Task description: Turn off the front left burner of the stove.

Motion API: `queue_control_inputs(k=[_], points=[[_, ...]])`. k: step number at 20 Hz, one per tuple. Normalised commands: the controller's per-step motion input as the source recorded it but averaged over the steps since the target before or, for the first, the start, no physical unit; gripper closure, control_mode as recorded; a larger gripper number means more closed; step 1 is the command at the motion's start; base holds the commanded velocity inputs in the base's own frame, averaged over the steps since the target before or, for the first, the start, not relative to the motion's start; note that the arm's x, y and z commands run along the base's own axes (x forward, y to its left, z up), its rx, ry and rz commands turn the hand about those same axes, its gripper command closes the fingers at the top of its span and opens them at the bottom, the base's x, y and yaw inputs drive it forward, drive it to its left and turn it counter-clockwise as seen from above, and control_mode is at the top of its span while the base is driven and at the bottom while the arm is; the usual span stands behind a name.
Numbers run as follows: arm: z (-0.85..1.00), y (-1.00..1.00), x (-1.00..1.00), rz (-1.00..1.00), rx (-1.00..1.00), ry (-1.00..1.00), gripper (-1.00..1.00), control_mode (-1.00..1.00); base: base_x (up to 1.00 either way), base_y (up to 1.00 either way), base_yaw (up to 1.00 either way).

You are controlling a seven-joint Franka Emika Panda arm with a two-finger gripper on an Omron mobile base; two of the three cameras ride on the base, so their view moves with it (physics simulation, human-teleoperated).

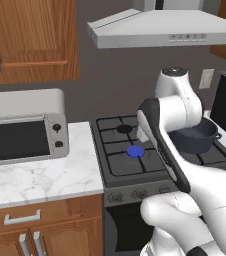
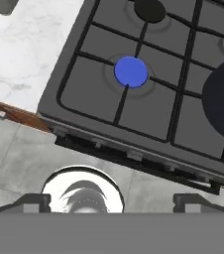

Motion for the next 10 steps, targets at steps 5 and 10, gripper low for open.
queue_control_inputs(k=[5,10], points=[[-0.06,0.20,-0.50,0.14,-0.17,0.00,-1.00,-1.00,0.00,0.00,0.00],[0.00,0.18,-0.44,0.11,-0.14,0.00,-1.00,-1.00,0.00,0.00,0.00]])
